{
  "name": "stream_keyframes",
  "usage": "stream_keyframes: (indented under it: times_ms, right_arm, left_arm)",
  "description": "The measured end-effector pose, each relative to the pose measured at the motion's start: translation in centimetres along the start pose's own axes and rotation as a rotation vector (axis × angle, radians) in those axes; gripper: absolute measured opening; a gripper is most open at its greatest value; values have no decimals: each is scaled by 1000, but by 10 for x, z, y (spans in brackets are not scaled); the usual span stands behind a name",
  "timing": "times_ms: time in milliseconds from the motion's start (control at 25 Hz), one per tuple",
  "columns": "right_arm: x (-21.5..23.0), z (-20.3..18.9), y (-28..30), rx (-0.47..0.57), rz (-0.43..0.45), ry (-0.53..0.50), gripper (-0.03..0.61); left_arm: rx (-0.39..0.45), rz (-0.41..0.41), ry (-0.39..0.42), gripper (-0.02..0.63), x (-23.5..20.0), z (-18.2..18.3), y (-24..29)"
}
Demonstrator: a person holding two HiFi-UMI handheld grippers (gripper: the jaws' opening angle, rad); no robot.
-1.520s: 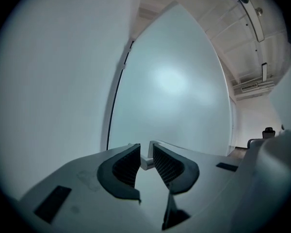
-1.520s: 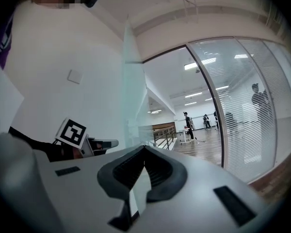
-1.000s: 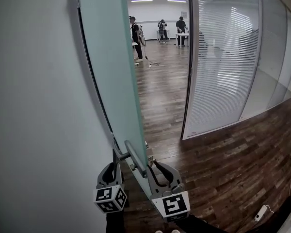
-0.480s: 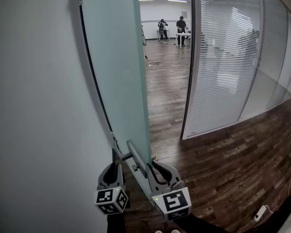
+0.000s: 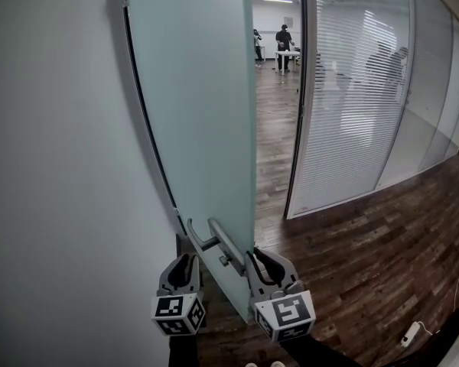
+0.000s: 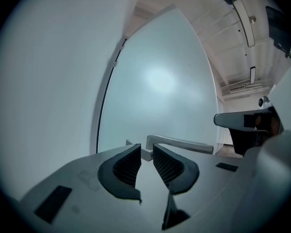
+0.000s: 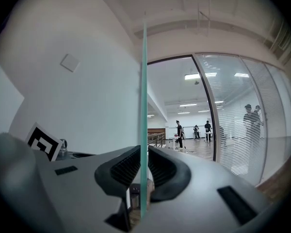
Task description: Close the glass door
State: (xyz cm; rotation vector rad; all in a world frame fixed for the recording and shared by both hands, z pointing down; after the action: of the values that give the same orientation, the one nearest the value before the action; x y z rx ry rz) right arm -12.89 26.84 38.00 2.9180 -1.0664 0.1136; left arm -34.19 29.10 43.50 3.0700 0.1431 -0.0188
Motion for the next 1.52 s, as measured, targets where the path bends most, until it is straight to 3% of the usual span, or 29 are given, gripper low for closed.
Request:
stream_keyframes:
  times_ms: [360,640,1120,1400,1520]
  right_arm:
    - [39,5,2,2,-89,12,40]
    - [74,16,20,-8,-151,11,40]
    - [141,20,32,-11,-208,11,41]
    - [189,24,49,-8,-194,20,41]
    - [211,25,52,-7,-184,22,41]
  left_arm:
    - [-22,-122,241,57,18,6,22]
    - [-48,-207,298,57,29,18,58]
    - [-84,-258,474,57,72,14,118]
    - [-131,-277,710,58,93,16,177]
    - [-121,-297,817,98,108,15,197]
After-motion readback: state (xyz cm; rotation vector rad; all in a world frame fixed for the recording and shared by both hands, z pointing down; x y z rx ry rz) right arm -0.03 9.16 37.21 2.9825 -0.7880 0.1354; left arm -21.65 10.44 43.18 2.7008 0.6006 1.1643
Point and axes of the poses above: the fingertips, and each gripper's own axes: y forward along the fingers, x to its right, z out of its top, the point moved 10 cm from there along -y, backward along the fingers, and after that the axes turned 7 degrees about y, right-handed, at the moved point
